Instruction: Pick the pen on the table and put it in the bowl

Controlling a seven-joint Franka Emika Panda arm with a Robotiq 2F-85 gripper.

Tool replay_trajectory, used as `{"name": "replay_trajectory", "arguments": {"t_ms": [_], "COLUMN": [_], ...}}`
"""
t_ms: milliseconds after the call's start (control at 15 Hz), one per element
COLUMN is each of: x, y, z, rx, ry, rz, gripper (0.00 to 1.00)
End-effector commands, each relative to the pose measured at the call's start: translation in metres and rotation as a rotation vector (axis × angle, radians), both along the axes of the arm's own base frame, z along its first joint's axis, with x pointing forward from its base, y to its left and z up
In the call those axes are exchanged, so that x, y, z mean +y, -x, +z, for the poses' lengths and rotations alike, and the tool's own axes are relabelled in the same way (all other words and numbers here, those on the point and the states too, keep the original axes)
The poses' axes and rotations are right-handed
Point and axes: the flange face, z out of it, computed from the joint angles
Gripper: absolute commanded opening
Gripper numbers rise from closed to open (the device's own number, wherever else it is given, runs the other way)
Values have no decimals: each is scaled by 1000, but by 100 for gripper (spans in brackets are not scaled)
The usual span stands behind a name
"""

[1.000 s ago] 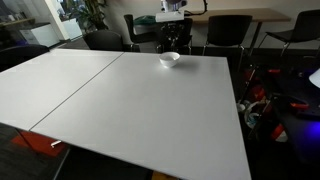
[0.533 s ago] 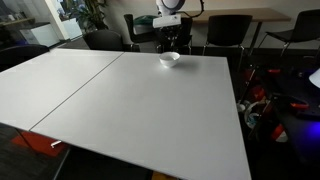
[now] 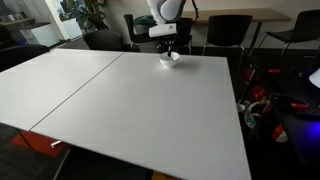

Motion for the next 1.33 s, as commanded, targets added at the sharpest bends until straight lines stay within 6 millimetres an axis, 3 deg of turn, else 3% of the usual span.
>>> {"name": "replay_trajectory", "arguments": {"t_ms": [0,267,533,933,1200,1267], "x": [2,-1,3,28,47,36], "y": [-5,-3,2,13,27,6], "z": [-1,2,29,107,149,132], "rx": [22,14,-23,-116,-171,-139], "ry": [35,33,12,14,18,34], "rz": [-10,-12,16,103,175,131], "gripper": [45,75,99,100,100,100]}}
